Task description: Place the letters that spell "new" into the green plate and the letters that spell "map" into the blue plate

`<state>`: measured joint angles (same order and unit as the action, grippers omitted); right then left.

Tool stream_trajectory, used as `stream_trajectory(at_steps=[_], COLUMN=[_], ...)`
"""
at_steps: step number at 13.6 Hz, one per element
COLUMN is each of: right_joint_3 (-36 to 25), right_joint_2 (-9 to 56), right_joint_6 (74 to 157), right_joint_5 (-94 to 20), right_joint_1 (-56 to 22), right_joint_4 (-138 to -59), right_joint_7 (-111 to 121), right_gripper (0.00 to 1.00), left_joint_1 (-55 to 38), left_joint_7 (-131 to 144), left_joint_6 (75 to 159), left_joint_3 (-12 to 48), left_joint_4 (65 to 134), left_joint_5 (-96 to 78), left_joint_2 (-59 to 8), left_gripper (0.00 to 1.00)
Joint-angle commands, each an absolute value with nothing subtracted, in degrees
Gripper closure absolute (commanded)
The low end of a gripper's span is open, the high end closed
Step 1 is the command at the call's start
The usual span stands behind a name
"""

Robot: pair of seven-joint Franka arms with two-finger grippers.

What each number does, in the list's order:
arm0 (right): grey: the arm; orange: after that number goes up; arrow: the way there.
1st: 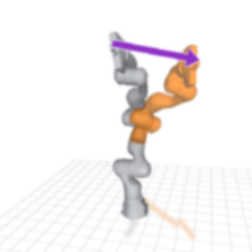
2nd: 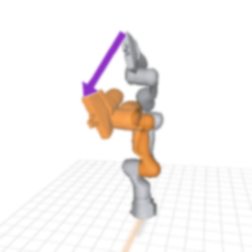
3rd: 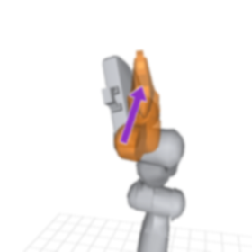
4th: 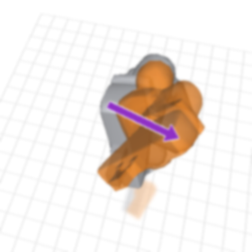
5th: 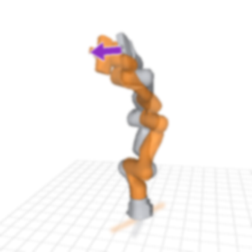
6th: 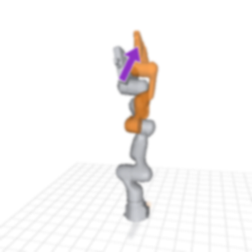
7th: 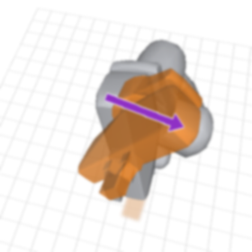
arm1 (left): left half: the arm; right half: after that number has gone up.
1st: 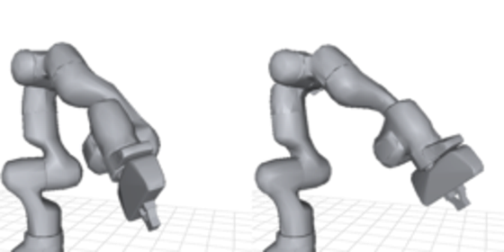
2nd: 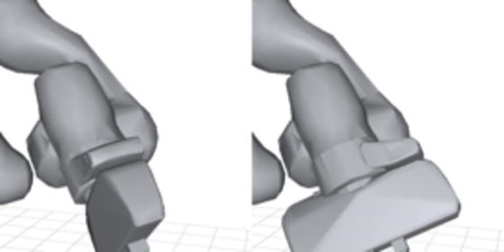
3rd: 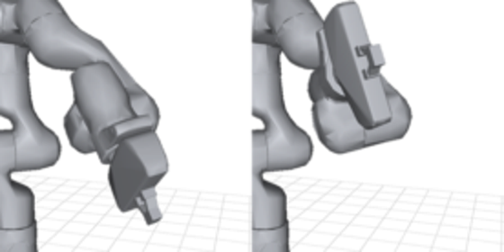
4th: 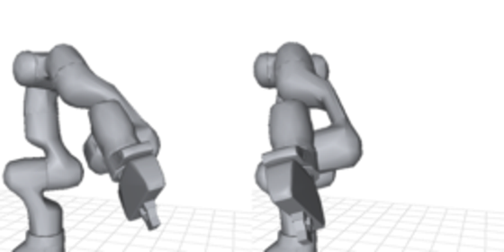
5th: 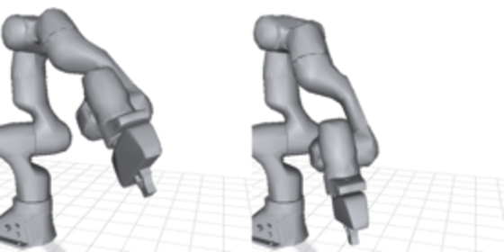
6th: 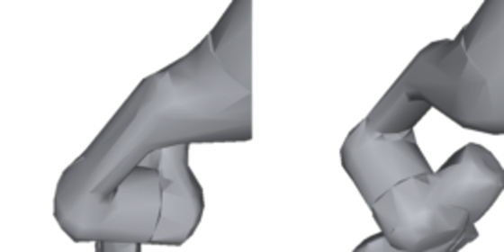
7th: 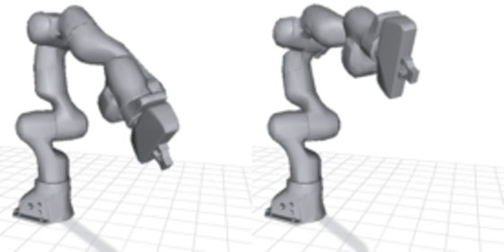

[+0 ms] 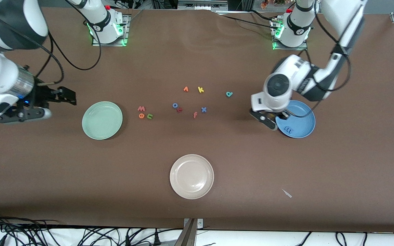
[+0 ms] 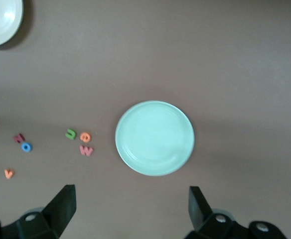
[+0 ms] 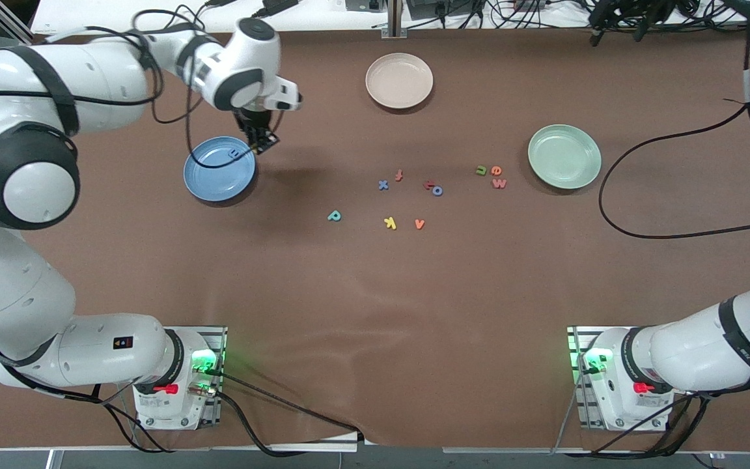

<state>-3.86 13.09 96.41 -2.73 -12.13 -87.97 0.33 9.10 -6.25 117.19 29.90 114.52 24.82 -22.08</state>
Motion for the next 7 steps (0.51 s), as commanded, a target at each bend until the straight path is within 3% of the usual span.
stream_trajectory(at_steps=[1,5,7], right_joint_3=[-0.7,5.3,8.2], right_joint_2=[15.2,14.2,12.8], right_joint_6=[106.6,130.2,136.4], right_joint_5=[-4.7,-3.9,-3.5], right_joint_1=[-12.8,-12.1,-12.0], right_joint_4=[-94.4,-112.6,-119.6], right_joint_7=[-1.8,-8.4,-13.2], right_gripper=[0.00,0.00,0.00], left_joint_1=[14.3,15.1,14.8], left_joint_7=[-10.4,-9.8,-8.4], left_joint_6=[117.5,116.9,116.5], left_joint_3=[30.8,35.1,37.7], left_joint_4=[116.1,116.0,116.0], left_joint_5=[25.7,20.7,14.7], left_joint_2=[-22.3,-21.8,-22.0], left_gripper=[0.00,0.00,0.00])
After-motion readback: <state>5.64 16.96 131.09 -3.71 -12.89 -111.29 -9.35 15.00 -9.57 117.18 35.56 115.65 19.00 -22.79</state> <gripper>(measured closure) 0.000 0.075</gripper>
